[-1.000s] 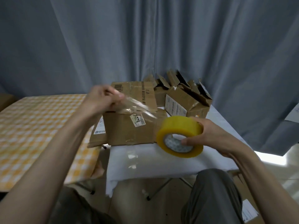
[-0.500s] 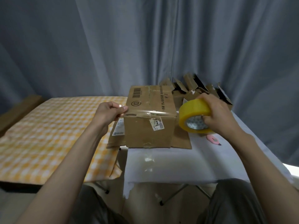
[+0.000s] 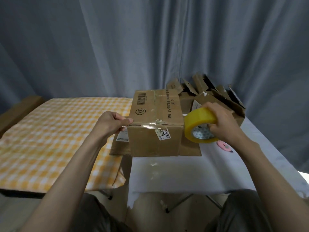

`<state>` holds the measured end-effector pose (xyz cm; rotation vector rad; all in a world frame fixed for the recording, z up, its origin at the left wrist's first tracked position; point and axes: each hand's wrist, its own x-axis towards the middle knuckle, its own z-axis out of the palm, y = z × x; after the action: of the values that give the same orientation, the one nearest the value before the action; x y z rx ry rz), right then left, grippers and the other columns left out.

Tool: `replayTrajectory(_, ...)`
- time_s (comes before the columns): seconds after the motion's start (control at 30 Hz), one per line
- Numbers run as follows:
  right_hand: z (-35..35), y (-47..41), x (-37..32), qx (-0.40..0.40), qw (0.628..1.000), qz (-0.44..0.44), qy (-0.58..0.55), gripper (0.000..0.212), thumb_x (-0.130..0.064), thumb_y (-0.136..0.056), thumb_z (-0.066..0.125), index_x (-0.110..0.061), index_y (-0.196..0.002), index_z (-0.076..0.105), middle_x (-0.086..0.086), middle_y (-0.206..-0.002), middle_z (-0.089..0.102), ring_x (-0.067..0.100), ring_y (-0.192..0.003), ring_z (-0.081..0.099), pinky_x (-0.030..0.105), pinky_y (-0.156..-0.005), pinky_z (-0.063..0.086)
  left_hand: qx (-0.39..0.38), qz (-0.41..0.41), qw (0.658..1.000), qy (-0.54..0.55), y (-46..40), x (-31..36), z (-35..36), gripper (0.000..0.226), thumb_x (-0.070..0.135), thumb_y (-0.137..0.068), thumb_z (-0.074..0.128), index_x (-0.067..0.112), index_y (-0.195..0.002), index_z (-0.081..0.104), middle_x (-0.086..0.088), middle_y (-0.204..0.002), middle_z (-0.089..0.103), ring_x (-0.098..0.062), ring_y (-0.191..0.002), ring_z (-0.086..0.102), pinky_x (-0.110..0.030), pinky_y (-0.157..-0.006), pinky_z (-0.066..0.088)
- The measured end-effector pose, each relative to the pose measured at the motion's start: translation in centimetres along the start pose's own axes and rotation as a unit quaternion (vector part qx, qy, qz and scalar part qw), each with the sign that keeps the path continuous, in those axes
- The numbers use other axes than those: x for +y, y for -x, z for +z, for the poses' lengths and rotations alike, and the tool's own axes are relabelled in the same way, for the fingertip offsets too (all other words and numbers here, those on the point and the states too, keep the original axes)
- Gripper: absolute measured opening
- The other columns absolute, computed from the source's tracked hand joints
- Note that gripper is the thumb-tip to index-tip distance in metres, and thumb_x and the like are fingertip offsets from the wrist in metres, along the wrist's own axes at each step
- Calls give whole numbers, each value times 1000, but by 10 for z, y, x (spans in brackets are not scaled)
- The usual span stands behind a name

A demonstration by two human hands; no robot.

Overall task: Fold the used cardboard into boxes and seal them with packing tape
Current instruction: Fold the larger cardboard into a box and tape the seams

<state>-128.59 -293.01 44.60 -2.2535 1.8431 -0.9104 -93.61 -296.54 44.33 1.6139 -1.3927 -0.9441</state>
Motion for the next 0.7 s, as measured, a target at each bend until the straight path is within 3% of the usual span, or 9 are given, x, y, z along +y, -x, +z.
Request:
replayTrajectory(0.07, 2, 2, 3, 7, 1000, 0, -15, 57, 14, -71, 59, -14, -121, 56, 11, -112, 55, 31, -106, 51, 45, -83, 46, 3, -6, 1000, -11, 1, -1, 1, 32, 29, -78, 84, 7, -87, 63, -12, -82, 72, -7, -51, 61, -21, -48, 51)
replayTrajectory(0.17, 3, 0, 5, 6, 1000, 0, -21, 57, 14, -71, 59, -14, -120, 56, 11, -112, 55, 30, -105, 51, 41, -82, 43, 64, -2, 993, -95, 2, 5, -6, 64, 42, -67, 90, 13, -100, 44, -10, -97, 60, -20, -78, 62, -38, -66, 52)
replayTrajectory(0.27, 6, -1, 6, 8, 1000, 0, -19, 57, 14, -70, 60, -14, -120, 56, 11, -111, 56, 31, -105, 51, 38, -82, 40, 129, 152, 950, -240, 9, 16, 4, 60, 34, -72, 88, 11, -113, 51, -8, -115, 52, -27, -105, 53, -39, -88, 45)
replayTrajectory(0.3, 6, -1, 7, 13, 1000, 3, -21, 57, 13, -70, 60, -15, -120, 56, 11, -112, 56, 32, -106, 51, 38, -83, 40, 119, 224, 930, -265, 15, 23, 16, 52, 30, -80, 82, 10, -120, 54, -9, -122, 53, -29, -114, 51, -37, -96, 41)
replayTrajectory(0.37, 7, -2, 7, 17, 999, 7, -30, 57, 12, -71, 61, -17, -120, 55, 10, -113, 56, 32, -107, 51, 41, -85, 42, 27, 326, 903, -277, 25, 39, 52, 45, 32, -96, 63, 12, -134, 53, -7, -138, 52, -26, -130, 45, -32, -107, 33)
replayTrajectory(0.47, 7, -1, 8, 8, 999, 7, -31, 57, 10, -72, 62, -19, -120, 54, 8, -115, 55, 28, -109, 49, 41, -85, 42, -118, 358, 857, -351, 32, 48, 111, 62, 49, -105, 31, 19, -158, 23, 1, -165, 19, -15, -152, 13, -31, -122, 9)
replayTrajectory(0.57, 4, 0, 15, -5, 1000, 11, -13, 56, 6, -73, 64, -21, -121, 53, 6, -117, 54, 20, -104, 45, 36, -81, 37, -90, 397, 778, -478, 30, 36, 135, 69, 58, -104, 18, 19, -160, 10, 1, -167, 9, -12, -153, 5, -34, -125, 3)
replayTrajectory(0.7, 2, -2, 30, -37, 993, -4, 115, 55, -6, -74, 70, -28, -122, 52, 6, -112, 57, 30, -103, 54, 37, -75, 40, -56, 408, 782, -468, 24, 22, 134, 75, 65, -100, 21, 20, -159, 15, 3, -166, 14, -11, -152, 11, -32, -122, 4)
